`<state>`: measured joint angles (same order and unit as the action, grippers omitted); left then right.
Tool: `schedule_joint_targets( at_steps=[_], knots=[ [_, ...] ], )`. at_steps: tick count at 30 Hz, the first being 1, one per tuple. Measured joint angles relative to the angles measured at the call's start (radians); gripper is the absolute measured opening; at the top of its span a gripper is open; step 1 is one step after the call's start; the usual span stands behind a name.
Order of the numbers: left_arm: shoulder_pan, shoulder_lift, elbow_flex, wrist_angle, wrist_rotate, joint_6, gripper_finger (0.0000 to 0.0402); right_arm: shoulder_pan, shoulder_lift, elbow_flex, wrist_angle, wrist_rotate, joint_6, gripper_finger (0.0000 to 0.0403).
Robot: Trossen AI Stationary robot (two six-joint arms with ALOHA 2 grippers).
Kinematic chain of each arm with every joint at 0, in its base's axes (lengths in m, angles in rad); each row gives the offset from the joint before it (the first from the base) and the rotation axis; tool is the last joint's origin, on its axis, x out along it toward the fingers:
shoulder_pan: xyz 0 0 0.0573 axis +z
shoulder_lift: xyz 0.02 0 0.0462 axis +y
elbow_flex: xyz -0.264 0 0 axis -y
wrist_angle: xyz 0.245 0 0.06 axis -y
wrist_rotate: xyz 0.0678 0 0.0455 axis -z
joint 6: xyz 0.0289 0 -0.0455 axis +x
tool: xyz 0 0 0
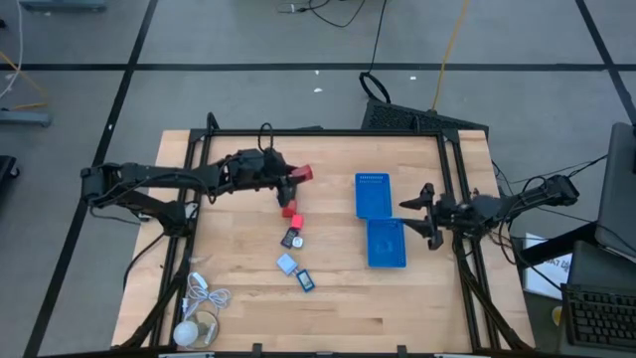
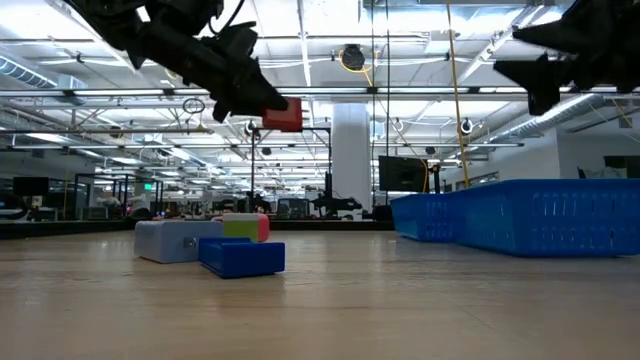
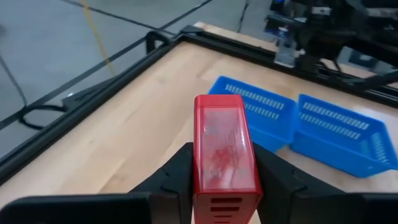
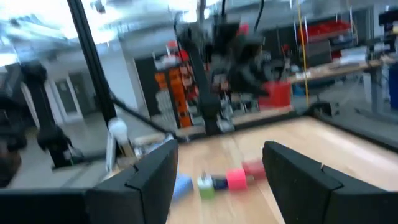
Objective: Pick & Place Office items
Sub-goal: Put the top red charger adapter into the top blue bin
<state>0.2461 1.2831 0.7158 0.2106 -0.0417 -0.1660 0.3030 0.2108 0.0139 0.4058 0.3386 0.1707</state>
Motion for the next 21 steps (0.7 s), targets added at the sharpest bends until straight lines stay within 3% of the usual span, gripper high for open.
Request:
schedule_joint_targets(
  at_steps=[4,11,14,21],
  knots=[
    [-0.036,0.000,0.000,0.028,0.000,0.015,0.0123,0.000,0.000,0.000,0.123,0.024,-0.006,0.0226],
    [-0.062,0.053,0.000,0.149,0.000,0.033,0.0117,-0.008,0.044,0.000,0.150,0.281,-0.070,0.0226],
    [-0.065,0.112,0.000,0.228,0.010,0.032,0.0122,-0.029,0.123,0.000,0.176,0.289,-0.038,0.0226],
    [-0.066,0.263,0.024,0.426,0.167,-0.002,0.0117,-0.094,0.412,0.037,0.283,0.289,-0.007,0.0226]
  ],
)
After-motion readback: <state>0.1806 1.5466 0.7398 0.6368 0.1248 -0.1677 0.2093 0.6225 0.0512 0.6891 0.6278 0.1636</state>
